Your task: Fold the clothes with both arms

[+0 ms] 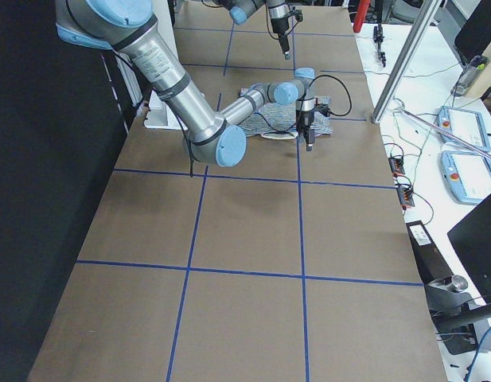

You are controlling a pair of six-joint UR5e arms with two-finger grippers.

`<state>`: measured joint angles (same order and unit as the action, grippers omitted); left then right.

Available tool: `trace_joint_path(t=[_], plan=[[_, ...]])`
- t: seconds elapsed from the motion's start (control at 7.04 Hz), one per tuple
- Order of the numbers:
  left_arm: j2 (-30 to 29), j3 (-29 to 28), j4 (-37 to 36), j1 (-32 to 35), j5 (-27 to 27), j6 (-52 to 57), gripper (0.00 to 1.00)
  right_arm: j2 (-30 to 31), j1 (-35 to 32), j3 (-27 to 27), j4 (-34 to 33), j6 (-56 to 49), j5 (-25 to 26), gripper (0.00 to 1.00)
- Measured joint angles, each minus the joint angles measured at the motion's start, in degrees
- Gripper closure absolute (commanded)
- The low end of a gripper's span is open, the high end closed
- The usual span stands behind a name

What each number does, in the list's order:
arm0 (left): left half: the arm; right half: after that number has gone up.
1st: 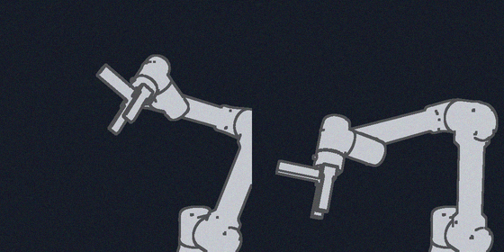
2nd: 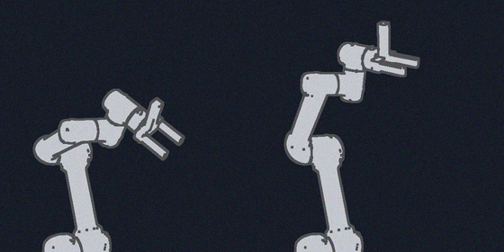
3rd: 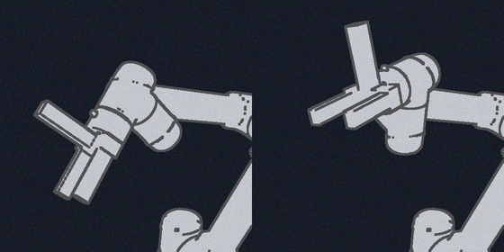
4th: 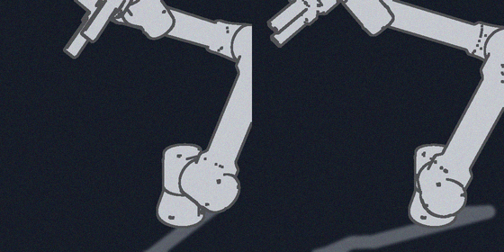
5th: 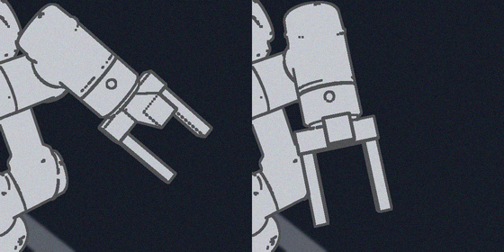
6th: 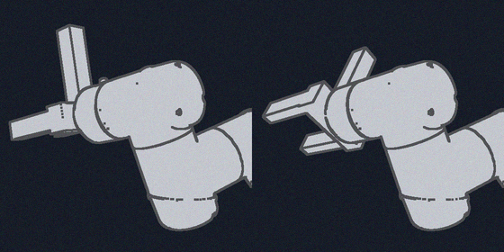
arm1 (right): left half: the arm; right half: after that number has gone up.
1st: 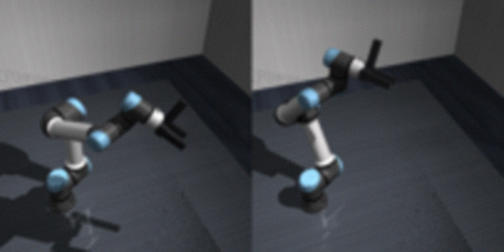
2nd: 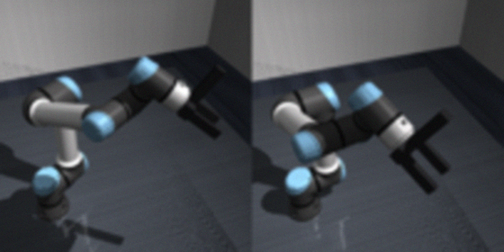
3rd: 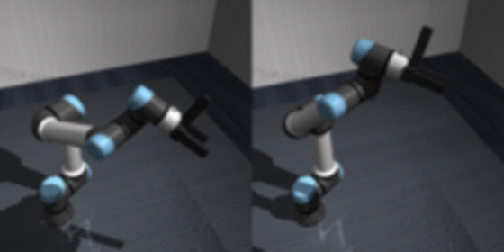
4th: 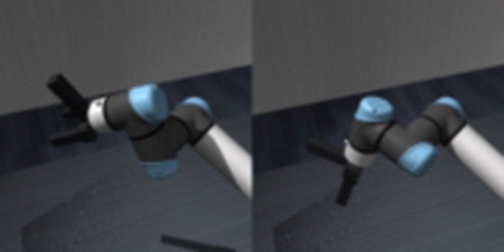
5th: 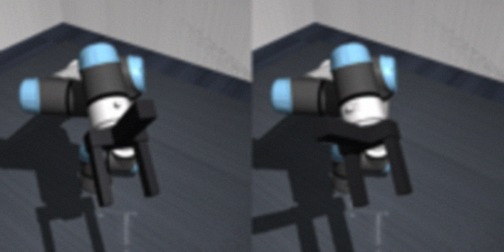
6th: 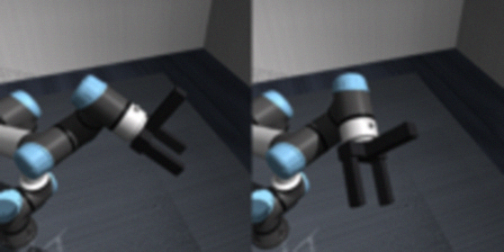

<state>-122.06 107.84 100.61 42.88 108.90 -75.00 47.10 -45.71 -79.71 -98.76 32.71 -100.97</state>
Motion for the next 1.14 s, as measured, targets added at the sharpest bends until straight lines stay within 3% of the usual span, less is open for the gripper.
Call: trace_joint_path(t=[0.28, 0.57, 1.14], plan=[[0.0, 0.0, -0.4, 0.8, 0.0, 0.6, 0.0, -8.7, 0.9, 7.3, -0.5, 1.8, -0.7, 0.0], [1.9, 1.3, -2.8, 3.0, 0.3, 6.2, 0.0, -14.0, 4.0, 14.8, 4.0, 6.6, -0.6, 0.0], [5.9, 3.5, -4.6, 6.4, 1.6, 14.2, 0.0, -14.3, 7.9, 17.1, 6.3, 10.0, 0.7, 0.0]])
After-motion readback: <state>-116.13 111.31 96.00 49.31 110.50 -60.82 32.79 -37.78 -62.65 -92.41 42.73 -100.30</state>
